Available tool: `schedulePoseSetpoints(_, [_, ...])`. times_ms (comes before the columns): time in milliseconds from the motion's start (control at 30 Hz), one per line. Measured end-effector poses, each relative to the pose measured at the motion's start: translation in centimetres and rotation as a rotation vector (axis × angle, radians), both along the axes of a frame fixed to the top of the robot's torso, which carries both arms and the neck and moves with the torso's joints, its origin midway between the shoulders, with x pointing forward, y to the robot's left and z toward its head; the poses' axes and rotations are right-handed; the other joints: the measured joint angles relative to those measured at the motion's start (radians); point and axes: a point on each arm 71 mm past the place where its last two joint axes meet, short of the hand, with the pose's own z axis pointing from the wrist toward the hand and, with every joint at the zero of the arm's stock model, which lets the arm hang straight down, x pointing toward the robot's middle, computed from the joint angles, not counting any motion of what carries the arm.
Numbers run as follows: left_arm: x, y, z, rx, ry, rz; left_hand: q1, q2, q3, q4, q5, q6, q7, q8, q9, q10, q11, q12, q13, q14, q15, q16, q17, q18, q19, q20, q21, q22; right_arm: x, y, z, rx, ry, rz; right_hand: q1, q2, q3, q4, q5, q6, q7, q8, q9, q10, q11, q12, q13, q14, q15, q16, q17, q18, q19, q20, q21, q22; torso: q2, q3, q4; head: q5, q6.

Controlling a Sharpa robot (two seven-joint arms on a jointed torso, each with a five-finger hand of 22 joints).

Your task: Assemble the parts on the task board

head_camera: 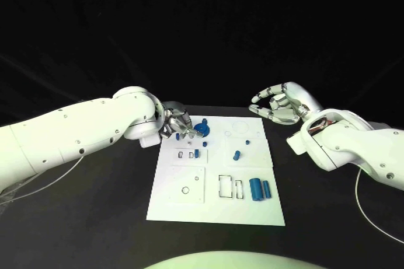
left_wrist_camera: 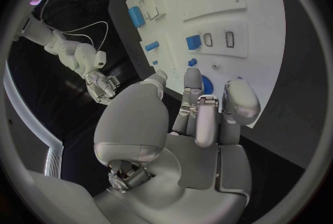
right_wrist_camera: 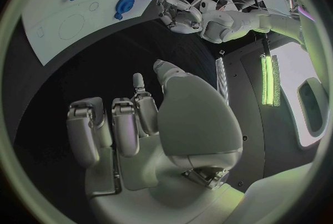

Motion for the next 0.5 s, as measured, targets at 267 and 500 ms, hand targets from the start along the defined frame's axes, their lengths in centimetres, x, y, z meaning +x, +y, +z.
schedulePoseSetpoints(267, [0.5, -0.7, -0.9, 0.110, 0.015, -0.020, -0.043, 0.010, -0.048, -0.001, 0.000, -0.003, -0.003, 0.032, 0.035, 0.011, -0.004, 0.053, 0.050, 0.001, -0.007, 0.016, 0.000, 0.000, 0.012, -0.002, 0.027, 0.045, 0.0, 0.1, -0.1, -0.005, 0.010, 0.002, 0.000, 0.000, 0.000, 0.000, 0.000, 0.000, 0.000, 0.000, 0.001, 0.000, 0.000, 0.000, 0.000, 0.000, 0.000, 0.000, 0.000, 0.000, 0.000, 0.000, 0.000, 0.000, 0.000, 0.0010, 0.0001, 0.003, -0.006])
schedulePoseSetpoints(500, [0.6, -1.3, -1.2, 0.154, 0.023, -0.036, -0.056, 0.017, -0.070, -0.001, -0.005, -0.007, -0.007, 0.046, 0.056, 0.014, -0.007, 0.068, 0.065, 0.001, -0.007, 0.017, 0.000, 0.000, 0.013, -0.003, 0.038, 0.066, 0.1, 0.1, -0.2, -0.010, 0.016, 0.002, -0.004, -0.004, 0.000, 0.000, 0.004, 0.000, 0.000, 0.000, 0.001, 0.000, 0.000, 0.000, 0.000, 0.000, 0.000, 0.000, 0.000, 0.000, 0.000, 0.000, 0.000, 0.000, 0.001, 0.0004, 0.0000, 0.003, -0.013])
